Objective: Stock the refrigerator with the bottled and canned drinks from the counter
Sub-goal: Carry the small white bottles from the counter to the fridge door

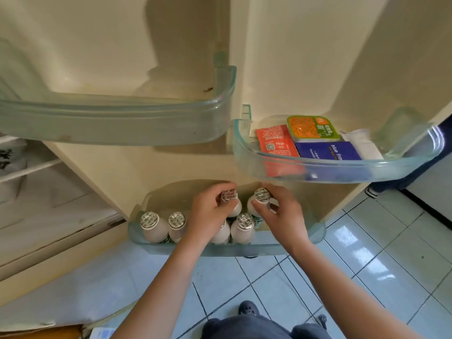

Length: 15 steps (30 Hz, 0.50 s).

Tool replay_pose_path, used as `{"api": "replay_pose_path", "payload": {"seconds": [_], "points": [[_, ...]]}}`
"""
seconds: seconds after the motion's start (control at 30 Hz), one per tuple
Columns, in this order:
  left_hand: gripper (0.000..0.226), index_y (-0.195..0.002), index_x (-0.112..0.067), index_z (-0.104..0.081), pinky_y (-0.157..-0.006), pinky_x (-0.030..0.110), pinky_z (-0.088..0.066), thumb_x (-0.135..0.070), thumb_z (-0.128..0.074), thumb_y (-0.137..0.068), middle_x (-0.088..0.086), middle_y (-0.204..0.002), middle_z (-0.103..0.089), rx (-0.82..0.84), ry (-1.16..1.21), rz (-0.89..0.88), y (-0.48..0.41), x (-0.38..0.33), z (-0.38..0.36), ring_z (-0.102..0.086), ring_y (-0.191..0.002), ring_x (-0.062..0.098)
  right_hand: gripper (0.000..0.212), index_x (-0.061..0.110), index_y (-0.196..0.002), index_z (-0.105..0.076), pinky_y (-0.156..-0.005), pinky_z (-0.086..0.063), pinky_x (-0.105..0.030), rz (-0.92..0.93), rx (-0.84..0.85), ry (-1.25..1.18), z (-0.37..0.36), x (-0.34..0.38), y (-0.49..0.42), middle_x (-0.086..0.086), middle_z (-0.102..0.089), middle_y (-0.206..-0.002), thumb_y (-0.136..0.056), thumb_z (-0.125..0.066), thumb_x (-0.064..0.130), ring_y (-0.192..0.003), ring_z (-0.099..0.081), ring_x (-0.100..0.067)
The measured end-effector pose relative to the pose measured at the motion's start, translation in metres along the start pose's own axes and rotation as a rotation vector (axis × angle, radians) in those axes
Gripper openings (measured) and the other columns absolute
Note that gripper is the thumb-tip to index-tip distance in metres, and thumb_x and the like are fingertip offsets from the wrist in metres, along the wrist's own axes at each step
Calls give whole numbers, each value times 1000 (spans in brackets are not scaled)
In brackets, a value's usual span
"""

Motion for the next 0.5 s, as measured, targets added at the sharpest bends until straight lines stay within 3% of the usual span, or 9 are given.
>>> {"api": "replay_pose_path", "payload": {"seconds": [0.13,0.3,0.4,0.5], "points": [[44,-91,-50,-60,-78,5,-45,-10,-72,-79,-34,-94,-62,66,-36,12,-1,-2,1,-60,-91,-13,37,18,-114,-63,-88,-51,-37,24,44,70,-2,-1,0,6,-57,-113,-79,-74,25,-102,-57,-12],[35,-93,-50,-61,-88,19,-48,-17,-69,-83,-32,-99,-63,75,21,32,7,-3,-1,-60,-98,-8,41,20,-122,-59,-91,-49,-35,21,79,116,1,2,-2,6,-57,-117,-83,-69,32,-105,-55,-10],[28,-101,-38,-63,-94,25,-47,-15,-66,-86,-23,-107,-63,6,38,1,15,-6,1,-59,-105,-2,44,21,-127,-55,-93,-48,-34,-3,79,105,1,4,3,5,-55,-121,-87,-64,34,-109,-54,-9],[19,-104,-20,-67,-97,27,-44,-11,-64,-88,-8,-112,-64,-128,-141,-182,29,-15,7,-57,-109,6,40,18,-128,-54,-88,-50,-31,-21,4,90,4,5,17,5,-55,-120,-90,-60,29,-107,-55,-8]]}}
Point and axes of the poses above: each hand's wrist, its own y-axis away from the middle knuckle, its own z-axis out of the back of the hand, x = y × z, the point moved 3 cm from there along -y, towards the middle knuckle
